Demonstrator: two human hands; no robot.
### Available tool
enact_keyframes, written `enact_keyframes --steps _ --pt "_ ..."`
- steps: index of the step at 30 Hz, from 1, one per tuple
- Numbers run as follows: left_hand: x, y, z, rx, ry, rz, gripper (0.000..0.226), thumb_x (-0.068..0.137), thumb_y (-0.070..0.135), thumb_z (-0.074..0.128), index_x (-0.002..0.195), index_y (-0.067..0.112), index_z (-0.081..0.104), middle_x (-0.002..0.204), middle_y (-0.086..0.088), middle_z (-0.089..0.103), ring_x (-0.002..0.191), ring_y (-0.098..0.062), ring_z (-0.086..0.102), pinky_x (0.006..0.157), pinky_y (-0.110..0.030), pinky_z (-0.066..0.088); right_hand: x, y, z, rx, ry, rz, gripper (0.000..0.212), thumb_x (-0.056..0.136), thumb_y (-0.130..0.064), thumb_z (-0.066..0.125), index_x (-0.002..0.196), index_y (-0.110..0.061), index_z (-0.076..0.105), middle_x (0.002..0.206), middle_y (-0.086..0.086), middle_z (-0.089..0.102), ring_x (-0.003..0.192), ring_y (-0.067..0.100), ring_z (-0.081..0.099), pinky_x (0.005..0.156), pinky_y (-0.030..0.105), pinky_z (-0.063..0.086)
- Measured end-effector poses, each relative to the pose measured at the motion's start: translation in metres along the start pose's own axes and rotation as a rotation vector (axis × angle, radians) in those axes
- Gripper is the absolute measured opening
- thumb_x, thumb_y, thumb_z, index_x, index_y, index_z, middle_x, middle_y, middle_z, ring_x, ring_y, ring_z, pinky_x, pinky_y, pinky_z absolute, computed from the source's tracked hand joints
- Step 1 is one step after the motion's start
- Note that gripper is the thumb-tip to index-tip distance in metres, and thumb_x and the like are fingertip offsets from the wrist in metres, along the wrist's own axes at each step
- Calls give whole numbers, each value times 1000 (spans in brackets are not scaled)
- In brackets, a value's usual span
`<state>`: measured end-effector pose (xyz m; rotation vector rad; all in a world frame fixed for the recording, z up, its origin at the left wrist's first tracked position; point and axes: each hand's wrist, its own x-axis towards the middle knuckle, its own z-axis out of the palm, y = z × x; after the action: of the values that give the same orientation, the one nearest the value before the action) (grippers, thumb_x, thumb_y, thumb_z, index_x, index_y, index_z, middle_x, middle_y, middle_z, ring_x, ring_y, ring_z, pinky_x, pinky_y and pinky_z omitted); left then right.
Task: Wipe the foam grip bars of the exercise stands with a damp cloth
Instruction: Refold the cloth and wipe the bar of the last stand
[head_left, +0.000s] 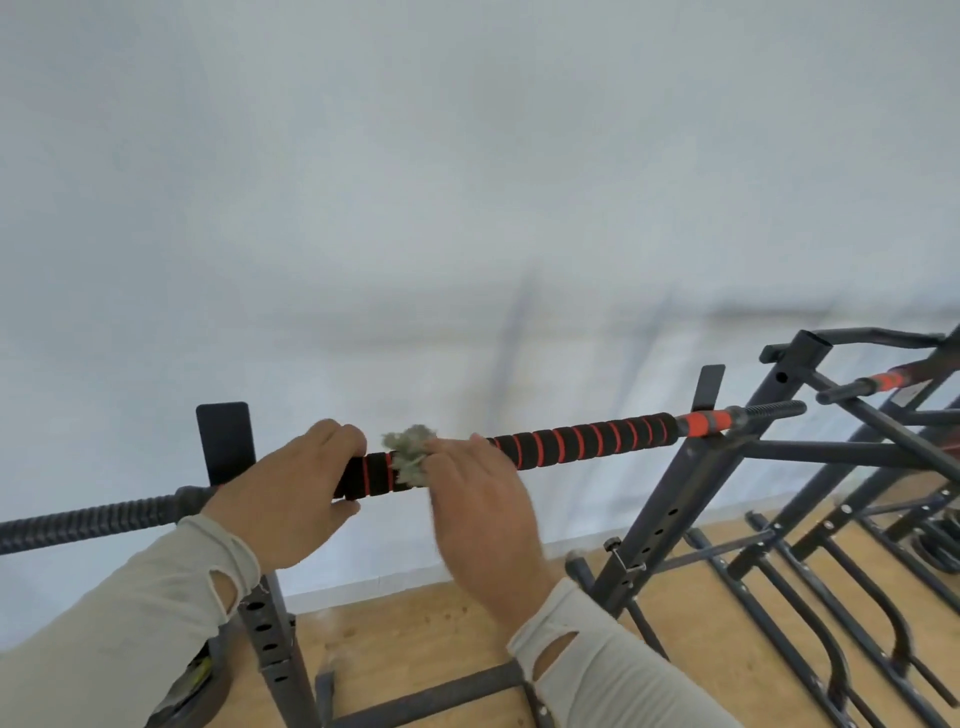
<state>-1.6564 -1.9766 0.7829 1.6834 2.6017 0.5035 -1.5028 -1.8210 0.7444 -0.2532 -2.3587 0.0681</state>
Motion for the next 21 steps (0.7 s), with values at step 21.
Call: enact_keyframes --steps 21 --pt "2 4 3 50 -28 -13 16 104 44 28 107 33 40 76 9 59 71 -13 56 66 -30 42 -17 74 -53 -258 125 591 16 93 -15 66 78 -15 63 65 -8 53 68 18 53 61 33 46"
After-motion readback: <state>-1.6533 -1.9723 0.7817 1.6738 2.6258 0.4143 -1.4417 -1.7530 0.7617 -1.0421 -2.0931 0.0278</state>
